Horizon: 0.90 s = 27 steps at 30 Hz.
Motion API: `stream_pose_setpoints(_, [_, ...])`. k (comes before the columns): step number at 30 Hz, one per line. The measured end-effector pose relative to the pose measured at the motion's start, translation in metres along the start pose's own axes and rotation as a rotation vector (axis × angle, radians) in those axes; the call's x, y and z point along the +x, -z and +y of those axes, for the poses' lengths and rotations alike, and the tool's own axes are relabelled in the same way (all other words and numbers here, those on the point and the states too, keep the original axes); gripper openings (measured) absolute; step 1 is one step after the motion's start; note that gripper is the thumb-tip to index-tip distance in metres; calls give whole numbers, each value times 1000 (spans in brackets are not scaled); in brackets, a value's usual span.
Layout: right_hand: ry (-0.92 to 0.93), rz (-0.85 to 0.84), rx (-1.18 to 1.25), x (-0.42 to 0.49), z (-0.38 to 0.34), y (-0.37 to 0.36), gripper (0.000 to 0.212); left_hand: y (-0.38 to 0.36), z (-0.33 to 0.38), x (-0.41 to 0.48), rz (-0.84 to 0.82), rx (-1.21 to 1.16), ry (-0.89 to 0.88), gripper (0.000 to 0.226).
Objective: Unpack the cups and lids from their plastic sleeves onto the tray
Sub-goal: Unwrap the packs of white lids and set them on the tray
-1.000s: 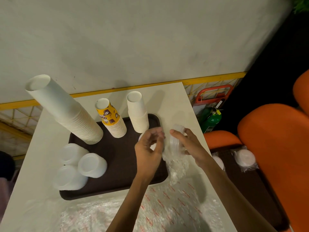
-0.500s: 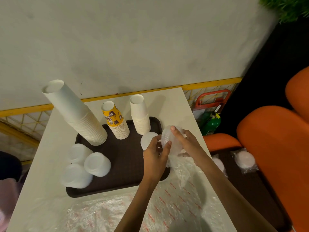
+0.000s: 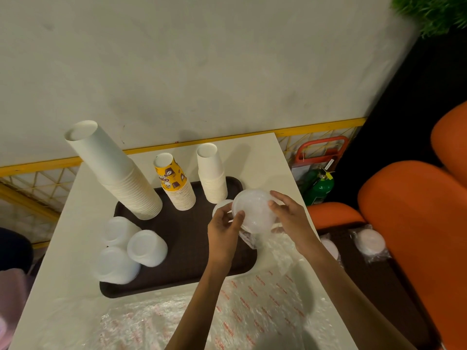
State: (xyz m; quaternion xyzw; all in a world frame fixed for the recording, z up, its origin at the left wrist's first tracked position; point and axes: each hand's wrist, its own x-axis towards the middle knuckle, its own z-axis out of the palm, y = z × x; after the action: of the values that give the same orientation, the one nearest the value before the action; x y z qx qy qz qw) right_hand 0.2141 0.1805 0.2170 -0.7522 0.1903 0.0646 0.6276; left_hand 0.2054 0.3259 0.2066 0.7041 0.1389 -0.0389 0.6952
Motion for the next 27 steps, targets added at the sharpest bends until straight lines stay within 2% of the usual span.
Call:
stream_pose_setpoints(4, [-1, 67, 87, 3, 3, 1, 27, 2, 4, 4, -21, -200, 108, 15])
stream_pose_setpoints(10, [-27, 125, 156, 9, 7, 4, 8, 5, 1, 20, 14, -310, 208, 21])
stream_pose_setpoints(14, [-66, 146, 179, 12, 13, 8, 8, 17, -3, 41, 107, -350, 248, 9])
stream_pose_setpoints(17, [-82, 173, 178, 15, 18, 10, 9, 27, -12, 59, 198, -293, 292, 6])
stream_pose_setpoints(20, [-90, 199, 175, 18, 22, 13, 10, 33, -27, 73, 268, -186, 337, 17])
stream_pose_setpoints(23, [-101, 209, 173, 22, 25, 14, 8, 33, -43, 83, 274, -75, 352, 27])
stream_pose_setpoints(27, [-111, 211, 189, 26, 28, 15, 8, 23, -57, 92, 233, 80, 327, 28])
